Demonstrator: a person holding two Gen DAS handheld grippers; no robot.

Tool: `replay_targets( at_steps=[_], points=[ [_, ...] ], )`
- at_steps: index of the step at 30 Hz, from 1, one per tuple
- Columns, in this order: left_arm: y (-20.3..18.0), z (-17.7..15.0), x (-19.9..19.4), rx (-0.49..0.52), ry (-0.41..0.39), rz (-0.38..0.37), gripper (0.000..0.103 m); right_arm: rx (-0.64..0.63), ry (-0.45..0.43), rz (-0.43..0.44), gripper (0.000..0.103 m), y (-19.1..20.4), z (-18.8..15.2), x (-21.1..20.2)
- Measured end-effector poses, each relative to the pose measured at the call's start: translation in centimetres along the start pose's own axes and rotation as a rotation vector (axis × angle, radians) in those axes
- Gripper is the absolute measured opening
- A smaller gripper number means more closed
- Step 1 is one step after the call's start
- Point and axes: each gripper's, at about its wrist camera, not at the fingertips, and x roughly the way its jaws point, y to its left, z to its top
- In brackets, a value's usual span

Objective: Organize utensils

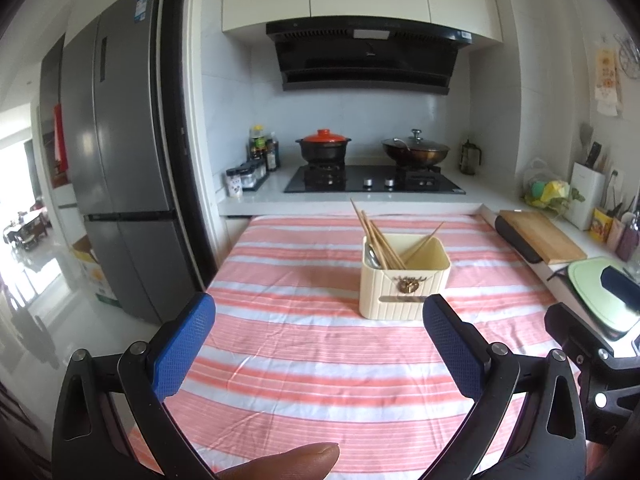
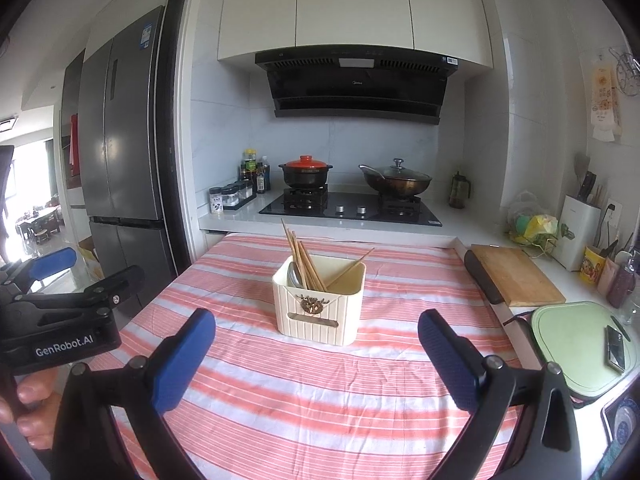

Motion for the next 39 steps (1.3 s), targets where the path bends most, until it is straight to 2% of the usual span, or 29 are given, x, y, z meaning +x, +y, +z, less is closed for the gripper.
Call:
replay_targets(
  at_steps=[39],
  points=[
    [-0.55,-0.12,0.40,0.030,0.020,0.000,0.103,0.008,0.000,-0.029,0.103,0.22,0.03,-0.70]
  ],
)
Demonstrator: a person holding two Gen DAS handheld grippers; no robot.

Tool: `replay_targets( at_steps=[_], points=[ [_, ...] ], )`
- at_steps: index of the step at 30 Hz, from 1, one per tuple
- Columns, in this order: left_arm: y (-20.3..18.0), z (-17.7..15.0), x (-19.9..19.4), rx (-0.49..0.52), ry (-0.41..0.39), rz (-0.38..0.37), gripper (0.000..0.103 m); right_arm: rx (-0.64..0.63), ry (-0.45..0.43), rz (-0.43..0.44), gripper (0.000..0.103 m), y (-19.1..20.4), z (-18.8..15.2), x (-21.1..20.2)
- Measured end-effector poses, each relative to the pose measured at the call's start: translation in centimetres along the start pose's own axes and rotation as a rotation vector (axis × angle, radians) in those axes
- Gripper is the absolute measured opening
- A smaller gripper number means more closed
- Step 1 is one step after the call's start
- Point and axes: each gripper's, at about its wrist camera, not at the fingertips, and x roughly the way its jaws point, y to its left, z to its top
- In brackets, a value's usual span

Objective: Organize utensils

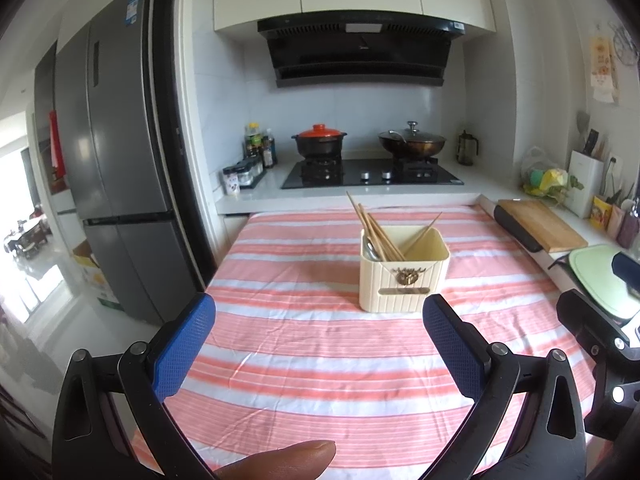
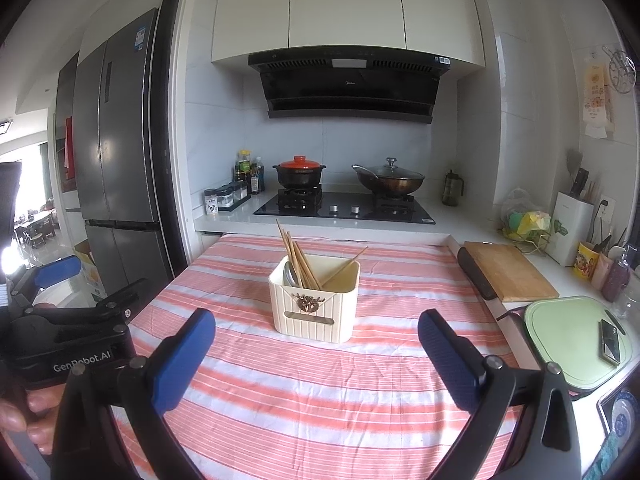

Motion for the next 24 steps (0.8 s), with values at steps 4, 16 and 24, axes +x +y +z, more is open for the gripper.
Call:
replay_targets(
  at_steps=[4,16,24],
  points=[
    [-0.10,-0.06,-0.05,0.002,0.002,-0.002,0.103,0.002,0.001,-0.006,0.103,0.02,-0.05,0.01],
    [-0.35,-0.14,0.12,0.004,0.007,-0.006,0.103,0.003,0.012,-0.006,0.103,-0.09,-0.25,0.21],
    [-0.37,-0.50,0.39,-0.015,0.010,-0.027,0.103,0.008,0.025,-0.011,0.103,-0.43,-0.57,0.64]
  ],
)
